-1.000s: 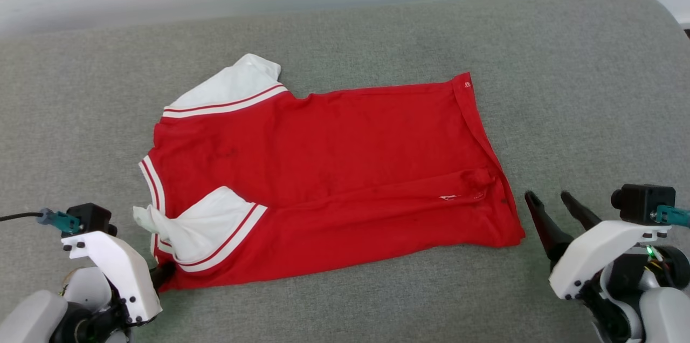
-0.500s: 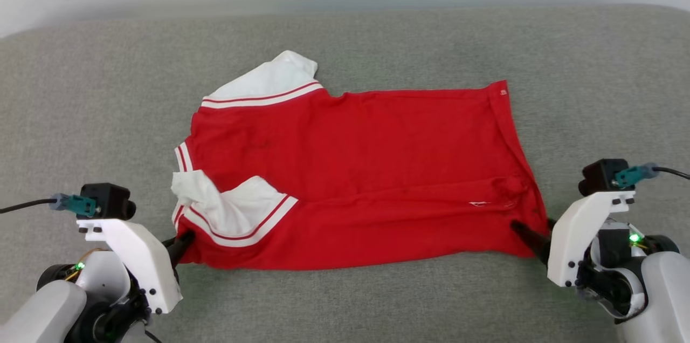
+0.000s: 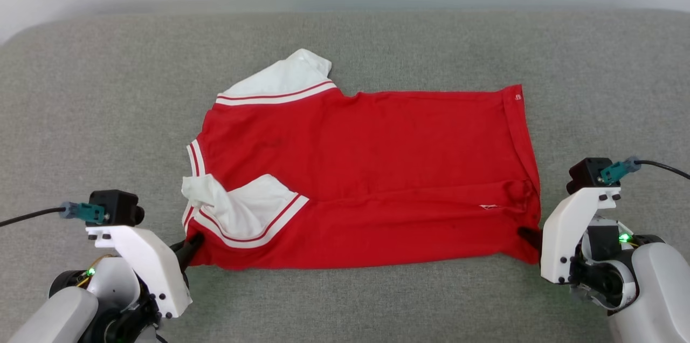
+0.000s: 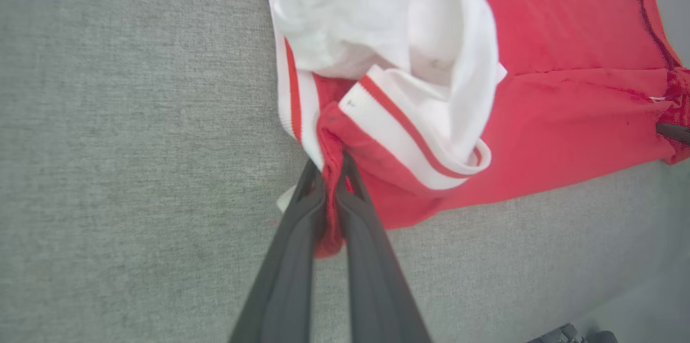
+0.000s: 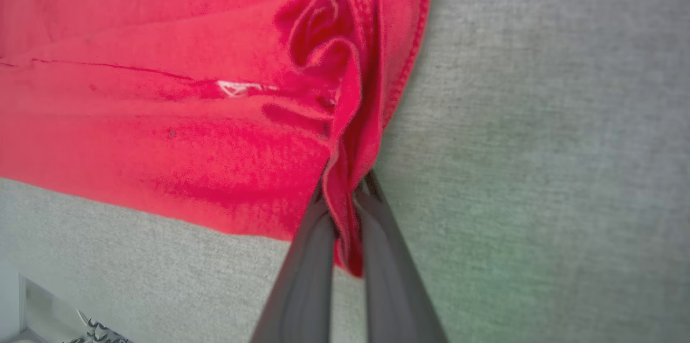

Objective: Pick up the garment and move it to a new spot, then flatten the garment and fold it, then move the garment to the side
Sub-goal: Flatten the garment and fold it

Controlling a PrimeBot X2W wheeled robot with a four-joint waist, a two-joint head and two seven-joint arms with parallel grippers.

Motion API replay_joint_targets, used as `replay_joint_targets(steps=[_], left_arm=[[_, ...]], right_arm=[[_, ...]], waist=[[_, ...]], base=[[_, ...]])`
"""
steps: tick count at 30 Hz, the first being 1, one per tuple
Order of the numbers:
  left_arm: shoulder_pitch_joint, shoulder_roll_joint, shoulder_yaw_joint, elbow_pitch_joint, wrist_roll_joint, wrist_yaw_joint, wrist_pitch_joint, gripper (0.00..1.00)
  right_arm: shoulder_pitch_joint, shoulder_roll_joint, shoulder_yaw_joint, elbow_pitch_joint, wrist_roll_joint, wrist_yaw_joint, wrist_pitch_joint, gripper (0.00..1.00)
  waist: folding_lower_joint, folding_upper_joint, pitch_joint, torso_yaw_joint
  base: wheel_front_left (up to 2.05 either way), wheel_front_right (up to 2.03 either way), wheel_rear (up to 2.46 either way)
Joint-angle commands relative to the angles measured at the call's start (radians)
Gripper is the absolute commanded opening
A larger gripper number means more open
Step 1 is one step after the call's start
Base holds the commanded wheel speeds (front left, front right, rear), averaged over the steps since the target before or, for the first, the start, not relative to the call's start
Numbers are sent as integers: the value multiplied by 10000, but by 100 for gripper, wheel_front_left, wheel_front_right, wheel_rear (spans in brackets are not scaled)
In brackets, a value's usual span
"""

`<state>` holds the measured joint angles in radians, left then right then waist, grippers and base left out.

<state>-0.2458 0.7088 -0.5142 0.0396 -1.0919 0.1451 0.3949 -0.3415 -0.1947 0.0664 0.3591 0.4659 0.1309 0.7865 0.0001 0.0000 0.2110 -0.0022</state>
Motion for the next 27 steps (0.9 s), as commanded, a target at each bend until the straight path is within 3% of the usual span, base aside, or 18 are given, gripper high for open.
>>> replay_joint_targets(steps=[1,13,21,22,23,24,25,27], left_arm=[[132,-43,87,44,38,84,-208,0],[1454,-32,86,-331,-104,759,-592,0],[1976,-245,-53,-217,-372,823,-536,0],[1972,-322,-77,-123,-393,774,-537,0],[1931,-433,-84,-29,-462,743,-562,0],[1864,-490,-108,99,-425,684,-596,47],[1807,-536,-125,223,-387,654,-662,100],[1728,-663,-138,454,-353,552,-780,100]], right_arm=[[219,-39,80,-104,27,-4,-58,0],[1789,-241,-56,-1894,-52,-4,519,0],[2877,60,-522,-2415,-257,-4,631,0],[3017,132,-568,-2343,-294,-4,611,15],[3131,185,-604,-2306,-331,-4,519,47],[3188,272,-642,-2275,-350,-4,362,100],[3265,305,-619,-2244,-382,-4,206,100],[3362,251,-521,-2260,-515,-4,-309,100]], waist=[[-1,0,-277,-27],[-1,0,-1967,-47],[-1,0,-1996,-119],[-1,0,-1971,-133],[-1,0,-1927,-137],[-1,0,-1896,-147],[-1,0,-1876,-160],[-1,0,-1840,-190]], base=[[0,0,0],[0,0,0],[0,0,0],[0,0,0],[0,0,0],[0,0,0],[0,0,0],[0,0,0]])
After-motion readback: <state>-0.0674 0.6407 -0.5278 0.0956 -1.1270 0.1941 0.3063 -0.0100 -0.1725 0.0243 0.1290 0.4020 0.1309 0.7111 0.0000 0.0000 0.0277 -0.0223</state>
